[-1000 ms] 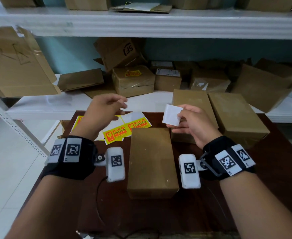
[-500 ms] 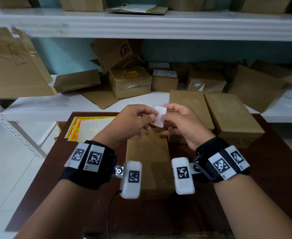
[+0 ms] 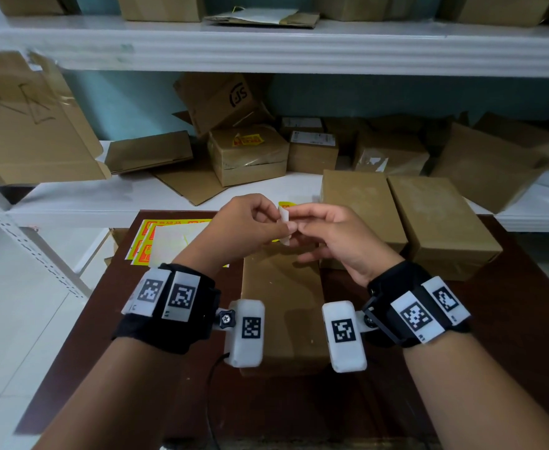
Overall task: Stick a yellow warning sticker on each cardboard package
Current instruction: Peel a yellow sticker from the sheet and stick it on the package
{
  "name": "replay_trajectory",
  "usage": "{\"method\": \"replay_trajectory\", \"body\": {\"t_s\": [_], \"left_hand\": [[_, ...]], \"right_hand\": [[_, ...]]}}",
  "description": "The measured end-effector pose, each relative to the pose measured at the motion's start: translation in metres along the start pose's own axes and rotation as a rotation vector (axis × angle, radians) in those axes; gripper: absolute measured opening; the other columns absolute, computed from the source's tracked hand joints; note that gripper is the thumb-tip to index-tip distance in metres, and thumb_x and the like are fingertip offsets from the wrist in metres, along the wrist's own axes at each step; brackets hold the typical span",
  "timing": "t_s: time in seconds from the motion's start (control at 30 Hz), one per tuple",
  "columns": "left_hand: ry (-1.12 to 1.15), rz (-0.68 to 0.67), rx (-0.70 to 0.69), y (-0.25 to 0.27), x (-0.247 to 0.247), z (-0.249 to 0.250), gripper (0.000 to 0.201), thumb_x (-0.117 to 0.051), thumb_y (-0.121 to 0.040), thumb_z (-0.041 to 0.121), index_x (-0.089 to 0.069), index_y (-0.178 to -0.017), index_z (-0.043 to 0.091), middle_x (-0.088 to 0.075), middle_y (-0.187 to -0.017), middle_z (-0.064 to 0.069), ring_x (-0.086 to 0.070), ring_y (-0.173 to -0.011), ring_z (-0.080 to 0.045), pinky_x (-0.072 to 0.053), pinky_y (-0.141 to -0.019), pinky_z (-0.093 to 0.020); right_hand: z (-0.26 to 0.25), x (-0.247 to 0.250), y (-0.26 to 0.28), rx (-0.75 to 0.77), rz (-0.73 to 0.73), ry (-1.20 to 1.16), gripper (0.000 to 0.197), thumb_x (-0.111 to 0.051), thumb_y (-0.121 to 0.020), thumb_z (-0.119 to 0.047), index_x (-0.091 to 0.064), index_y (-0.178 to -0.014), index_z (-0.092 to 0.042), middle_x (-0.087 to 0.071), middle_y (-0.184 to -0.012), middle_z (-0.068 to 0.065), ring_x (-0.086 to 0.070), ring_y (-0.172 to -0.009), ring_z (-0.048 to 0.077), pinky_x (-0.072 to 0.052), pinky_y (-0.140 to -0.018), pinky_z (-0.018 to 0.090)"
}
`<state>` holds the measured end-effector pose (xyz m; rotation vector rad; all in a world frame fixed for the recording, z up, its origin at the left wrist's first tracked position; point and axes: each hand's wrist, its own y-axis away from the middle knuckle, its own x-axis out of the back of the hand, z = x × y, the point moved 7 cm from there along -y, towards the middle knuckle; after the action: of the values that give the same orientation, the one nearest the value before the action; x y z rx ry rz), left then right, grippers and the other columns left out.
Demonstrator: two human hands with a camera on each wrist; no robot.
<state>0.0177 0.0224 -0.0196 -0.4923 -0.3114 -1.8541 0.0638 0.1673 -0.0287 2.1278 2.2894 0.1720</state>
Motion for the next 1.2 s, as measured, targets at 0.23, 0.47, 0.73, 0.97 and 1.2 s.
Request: {"method": "replay_trajectory", "body": {"t_s": [0.23,0.47,0.73,0.97,1.2], "left_hand": [[0.021,0.007,0.046,0.000,0.005,-0.002,0.011,-0.069,-0.093,0.022,-0.064,-0.092,0.012,-0.069,-0.075,-0.003,-0.067,-0.066,-0.013,-0.051,-0.053,-0.019],[0.030,0.006,0.067,0.000,0.012,-0.004,0.018,-0.056,-0.100,0.016,-0.067,-0.103,0.002,-0.070,-0.086,-0.007,-0.062,-0.068,-0.012,-0.050,-0.050,-0.016],[0.119,-0.049,0.074,0.002,0.013,-0.004,0.017,-0.055,-0.100,0.015,-0.068,-0.100,0.004,-0.071,-0.082,-0.003,-0.063,-0.071,-0.014,-0.051,-0.055,-0.023],[0.144,-0.065,0.078,0.003,0.012,-0.004,0.016,-0.055,-0.101,0.015,-0.068,-0.100,0.006,-0.072,-0.083,-0.003,-0.062,-0.071,-0.013,-0.051,-0.056,-0.022],[0.152,-0.079,0.098,0.004,0.012,-0.008,0.016,-0.055,-0.101,0.015,-0.067,-0.092,0.010,-0.071,-0.083,-0.005,-0.060,-0.074,-0.016,-0.050,-0.054,-0.021]], "right_hand": [[0.002,0.003,0.000,0.004,-0.014,0.019,0.023,-0.055,-0.101,-0.009,-0.070,-0.117,-0.018,-0.076,-0.115,0.006,-0.075,-0.099,0.029,-0.062,-0.071,0.033],[0.005,0.024,-0.003,0.039,0.194,0.057,0.014,-0.068,-0.095,-0.014,-0.072,-0.108,-0.016,-0.077,-0.102,0.005,-0.072,-0.084,0.017,-0.060,-0.064,0.028],[0.007,0.034,-0.005,0.074,0.304,0.097,0.021,-0.079,-0.085,-0.015,-0.069,-0.103,-0.020,-0.078,-0.091,0.001,-0.072,-0.079,0.014,-0.056,-0.060,0.027],[0.007,0.034,-0.005,0.047,0.274,0.118,0.016,-0.072,-0.091,-0.011,-0.067,-0.104,-0.018,-0.078,-0.095,0.006,-0.071,-0.079,0.018,-0.055,-0.060,0.028],[0.009,0.036,-0.007,0.047,0.280,0.127,0.020,-0.061,-0.095,-0.003,-0.065,-0.108,-0.019,-0.077,-0.097,0.007,-0.069,-0.079,0.017,-0.058,-0.063,0.032]]}}
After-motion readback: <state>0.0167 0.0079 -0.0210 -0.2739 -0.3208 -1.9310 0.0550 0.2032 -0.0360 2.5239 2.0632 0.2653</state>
